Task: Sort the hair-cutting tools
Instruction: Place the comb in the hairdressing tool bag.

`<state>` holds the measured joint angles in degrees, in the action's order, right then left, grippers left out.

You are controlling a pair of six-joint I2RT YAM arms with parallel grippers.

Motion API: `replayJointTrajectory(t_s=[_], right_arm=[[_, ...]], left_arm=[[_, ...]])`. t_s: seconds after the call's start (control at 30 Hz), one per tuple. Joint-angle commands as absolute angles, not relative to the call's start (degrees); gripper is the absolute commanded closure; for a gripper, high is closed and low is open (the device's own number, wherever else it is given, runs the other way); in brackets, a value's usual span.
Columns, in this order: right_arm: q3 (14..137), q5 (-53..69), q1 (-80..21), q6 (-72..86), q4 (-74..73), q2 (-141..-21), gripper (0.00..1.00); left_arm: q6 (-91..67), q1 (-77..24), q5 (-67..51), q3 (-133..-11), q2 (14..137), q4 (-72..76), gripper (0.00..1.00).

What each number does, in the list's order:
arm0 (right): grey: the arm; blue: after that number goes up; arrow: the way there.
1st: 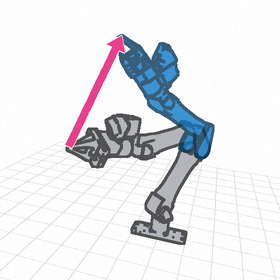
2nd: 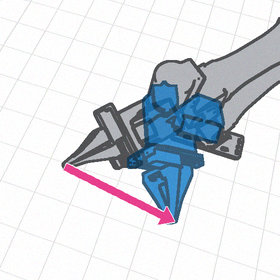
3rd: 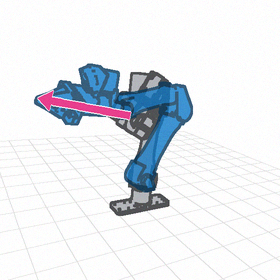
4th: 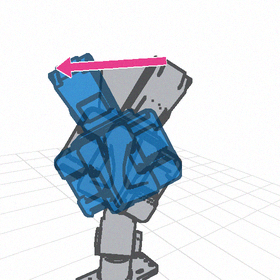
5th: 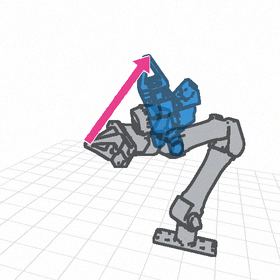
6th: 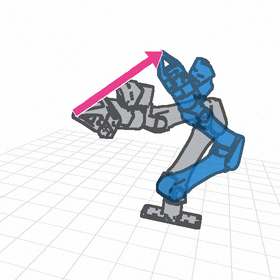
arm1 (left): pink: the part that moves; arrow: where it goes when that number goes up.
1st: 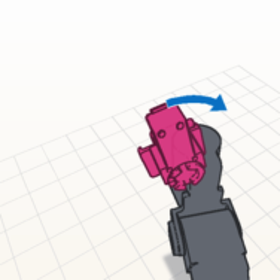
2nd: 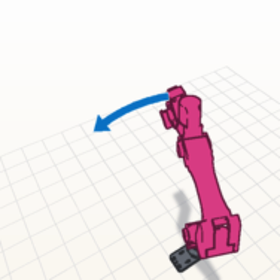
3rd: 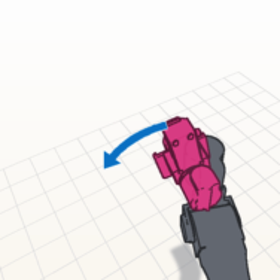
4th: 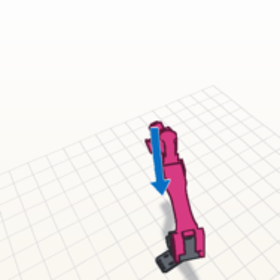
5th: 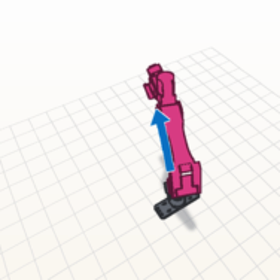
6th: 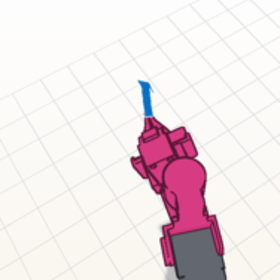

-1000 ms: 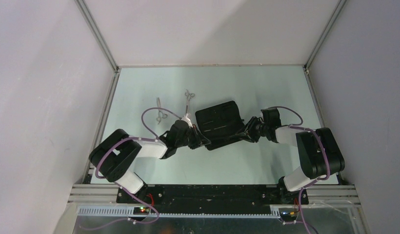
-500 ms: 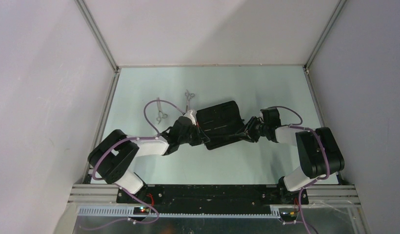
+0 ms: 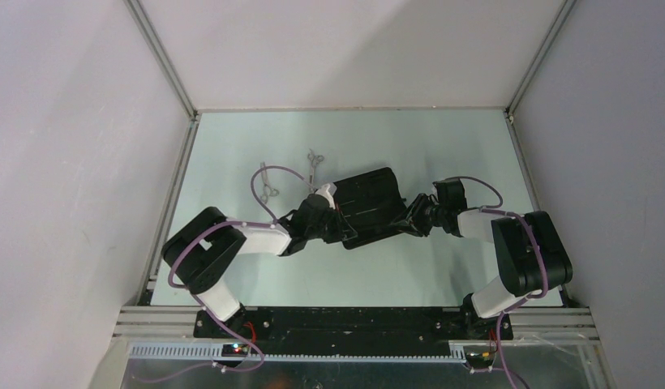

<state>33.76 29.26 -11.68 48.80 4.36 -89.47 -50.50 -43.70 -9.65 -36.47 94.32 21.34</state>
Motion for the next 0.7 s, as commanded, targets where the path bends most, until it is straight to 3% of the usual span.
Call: replayJointTrajectory(t_s=[0.0, 0.1, 0.3, 0.67], right_arm=[[33.4, 26.4, -12.5, 46.6, 0.4, -90.5, 0.63], [33.4, 25.8, -12.4, 46.4, 0.3, -89.5, 0.64], [33.4, 25.6, -12.4, 46.3, 0.3, -88.8, 0.63], [34.2, 23.2, -12.5, 45.0, -3.9, -86.4, 0.64]], left_arm=[[-50.8, -44.8, -8.0, -37.4, 95.1, 20.4, 0.88], [-50.0, -44.9, -5.9, -37.7, 94.1, 18.2, 0.73], [-47.0, -45.5, -2.1, -39.8, 91.9, 9.5, 0.56], [-45.0, -46.9, 5.4, -41.4, 87.5, 1.1, 0.48]])
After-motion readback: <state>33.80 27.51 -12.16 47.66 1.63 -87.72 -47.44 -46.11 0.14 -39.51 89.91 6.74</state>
